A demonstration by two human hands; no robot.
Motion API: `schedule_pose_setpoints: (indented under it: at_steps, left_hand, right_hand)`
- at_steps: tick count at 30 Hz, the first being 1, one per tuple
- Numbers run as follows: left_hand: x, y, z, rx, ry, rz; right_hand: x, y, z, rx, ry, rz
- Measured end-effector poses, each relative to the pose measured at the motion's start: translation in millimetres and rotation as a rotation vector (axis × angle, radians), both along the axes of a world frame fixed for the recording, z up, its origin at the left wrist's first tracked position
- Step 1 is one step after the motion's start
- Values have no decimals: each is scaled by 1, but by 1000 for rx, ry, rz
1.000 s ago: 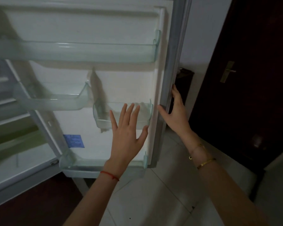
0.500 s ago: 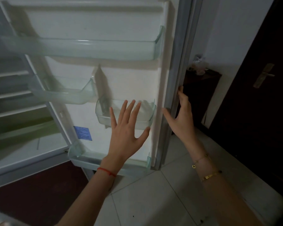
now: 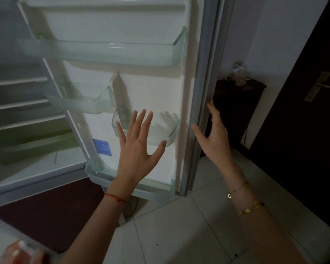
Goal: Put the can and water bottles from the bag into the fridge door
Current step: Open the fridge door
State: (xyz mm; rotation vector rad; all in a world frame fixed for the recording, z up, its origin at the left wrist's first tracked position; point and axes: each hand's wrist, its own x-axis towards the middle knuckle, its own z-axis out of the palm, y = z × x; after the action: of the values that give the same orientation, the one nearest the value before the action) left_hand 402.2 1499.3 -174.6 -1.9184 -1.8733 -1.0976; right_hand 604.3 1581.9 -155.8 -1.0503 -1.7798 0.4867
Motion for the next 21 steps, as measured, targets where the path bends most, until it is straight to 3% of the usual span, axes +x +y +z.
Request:
schedule_pose_setpoints:
  at_steps: [10,21]
  left_hand:
    - [-21,-60,1,5,-49,88]
    - [-70,-162,-11,-43,-117,248]
  right_hand:
    - [-20,-54,2,46,-42,-3]
    - [-88,-128,-11,25,-124,289]
